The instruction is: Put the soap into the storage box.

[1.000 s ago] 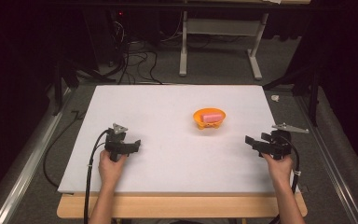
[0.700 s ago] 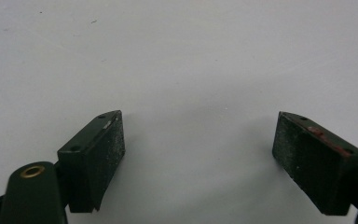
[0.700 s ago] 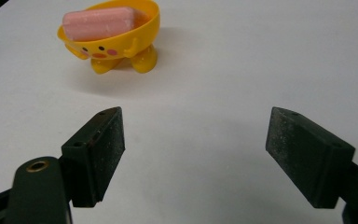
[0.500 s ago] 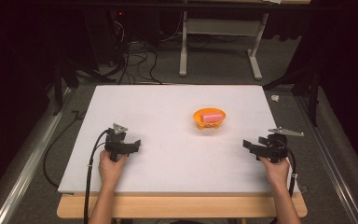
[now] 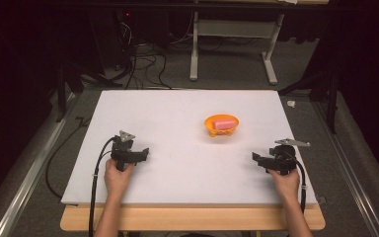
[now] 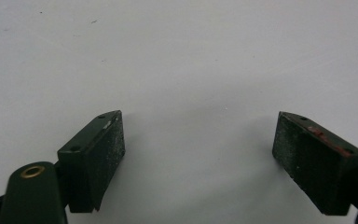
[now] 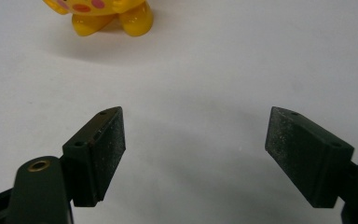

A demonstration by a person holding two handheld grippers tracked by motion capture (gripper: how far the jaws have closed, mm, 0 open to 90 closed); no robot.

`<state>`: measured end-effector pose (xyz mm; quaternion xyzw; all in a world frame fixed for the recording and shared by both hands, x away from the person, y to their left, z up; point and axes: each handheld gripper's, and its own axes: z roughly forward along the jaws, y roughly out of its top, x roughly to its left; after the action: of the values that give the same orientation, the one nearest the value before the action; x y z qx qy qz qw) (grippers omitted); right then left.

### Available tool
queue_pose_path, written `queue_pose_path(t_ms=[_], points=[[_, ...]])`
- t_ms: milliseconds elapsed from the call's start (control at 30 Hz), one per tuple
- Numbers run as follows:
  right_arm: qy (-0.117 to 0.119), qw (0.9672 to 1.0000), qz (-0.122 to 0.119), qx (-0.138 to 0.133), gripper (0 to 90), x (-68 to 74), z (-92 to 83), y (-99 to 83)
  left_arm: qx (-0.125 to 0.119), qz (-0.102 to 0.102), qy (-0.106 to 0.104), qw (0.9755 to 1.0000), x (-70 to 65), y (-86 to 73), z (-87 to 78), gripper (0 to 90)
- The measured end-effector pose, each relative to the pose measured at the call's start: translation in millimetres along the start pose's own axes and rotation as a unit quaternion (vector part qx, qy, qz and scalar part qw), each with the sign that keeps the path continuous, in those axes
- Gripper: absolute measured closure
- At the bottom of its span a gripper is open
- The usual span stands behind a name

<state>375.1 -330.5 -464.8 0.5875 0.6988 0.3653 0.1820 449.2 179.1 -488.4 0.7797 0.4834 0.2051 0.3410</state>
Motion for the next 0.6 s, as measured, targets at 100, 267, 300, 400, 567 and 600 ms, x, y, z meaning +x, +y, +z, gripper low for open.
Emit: queue_pose_path(t_ms=[100,267,300,400,567,600], points=[[-0.004,1.0,-0.005,0.002,20.8,1.6,4.3,-1.8,0.0,0.0,0.0,1.0,0.0,0.0,0.0,17.2],[-0.017,0.9997,-0.018,0.008,20.9,5.1,11.7,-5.4,0.0,0.0,0.0,1.0,0.0,0.0,0.0,17.2],[-0.021,0.9995,-0.021,0.011,20.8,5.8,13.3,-6.2,0.0,0.0,0.0,1.0,0.0,0.0,0.0,17.2],[-0.041,0.9982,-0.043,0.012,20.8,10.1,17.1,-8.0,0.0,0.0,0.0,1.0,-0.1,0.0,0.0,17.2],[-0.072,0.9935,-0.086,0.017,21.5,20.8,19.8,-9.8,-0.001,0.0,0.001,1.0,-0.4,-0.1,0.0,17.2],[-0.073,0.9934,-0.088,0.015,22.1,21.2,19.6,-10.2,-0.001,-0.001,0.001,1.0,-0.4,-0.1,0.0,17.2]])
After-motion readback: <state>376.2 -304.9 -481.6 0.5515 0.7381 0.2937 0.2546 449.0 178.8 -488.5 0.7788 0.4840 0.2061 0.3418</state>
